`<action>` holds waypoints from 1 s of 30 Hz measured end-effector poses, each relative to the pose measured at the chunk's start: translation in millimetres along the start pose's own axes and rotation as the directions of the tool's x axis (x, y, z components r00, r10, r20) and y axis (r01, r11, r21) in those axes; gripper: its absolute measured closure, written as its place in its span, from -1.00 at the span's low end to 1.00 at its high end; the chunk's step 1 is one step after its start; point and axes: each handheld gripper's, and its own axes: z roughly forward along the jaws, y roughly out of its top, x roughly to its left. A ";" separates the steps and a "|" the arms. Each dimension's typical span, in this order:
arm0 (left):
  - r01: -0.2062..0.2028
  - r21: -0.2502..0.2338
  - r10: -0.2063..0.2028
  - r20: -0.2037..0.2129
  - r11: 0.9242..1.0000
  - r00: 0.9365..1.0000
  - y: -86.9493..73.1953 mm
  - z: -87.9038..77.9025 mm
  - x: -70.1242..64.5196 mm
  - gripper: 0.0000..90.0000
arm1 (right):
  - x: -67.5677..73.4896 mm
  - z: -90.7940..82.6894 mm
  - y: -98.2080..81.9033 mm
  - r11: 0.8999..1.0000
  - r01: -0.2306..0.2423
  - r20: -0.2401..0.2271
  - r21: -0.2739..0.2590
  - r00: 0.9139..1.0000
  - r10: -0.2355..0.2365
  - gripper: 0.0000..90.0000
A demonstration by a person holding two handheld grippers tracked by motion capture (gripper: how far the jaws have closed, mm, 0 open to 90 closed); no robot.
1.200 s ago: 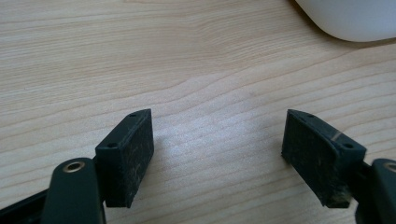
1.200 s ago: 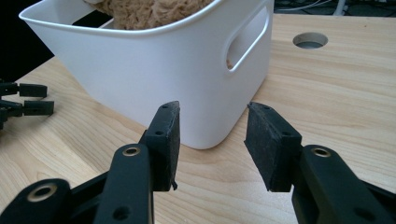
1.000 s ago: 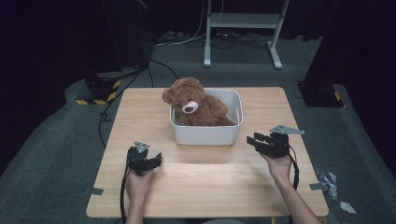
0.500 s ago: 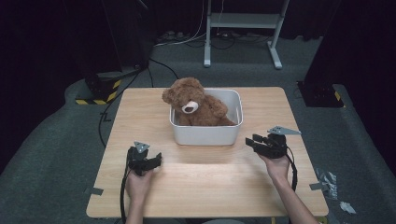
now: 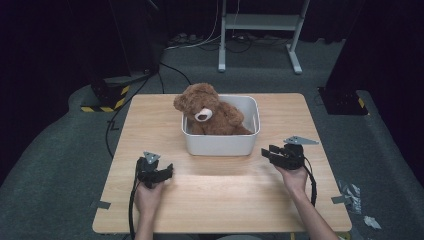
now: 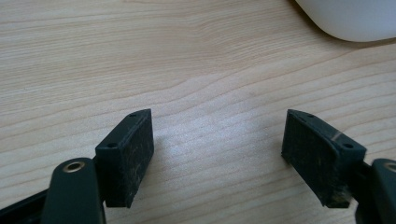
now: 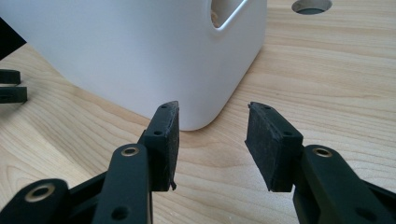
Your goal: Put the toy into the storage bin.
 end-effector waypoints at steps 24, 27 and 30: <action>-0.001 0.000 0.001 0.000 1.000 1.000 0.0 0.0 0.0 -0.45 | -5.6 15.5 -6.5 1.000 -0.005 0.046 0.028 0.999 0.003 0.15; 0.000 0.000 0.000 0.000 1.000 1.000 0.0 0.0 0.0 -0.45 | -6.3 19.6 -7.6 0.999 0.008 0.066 0.035 0.998 -0.010 0.14; 0.000 0.000 0.000 0.000 1.000 1.000 0.0 0.0 0.0 -0.45 | -7.2 22.4 -8.3 0.999 0.006 0.082 0.044 0.997 -0.010 0.14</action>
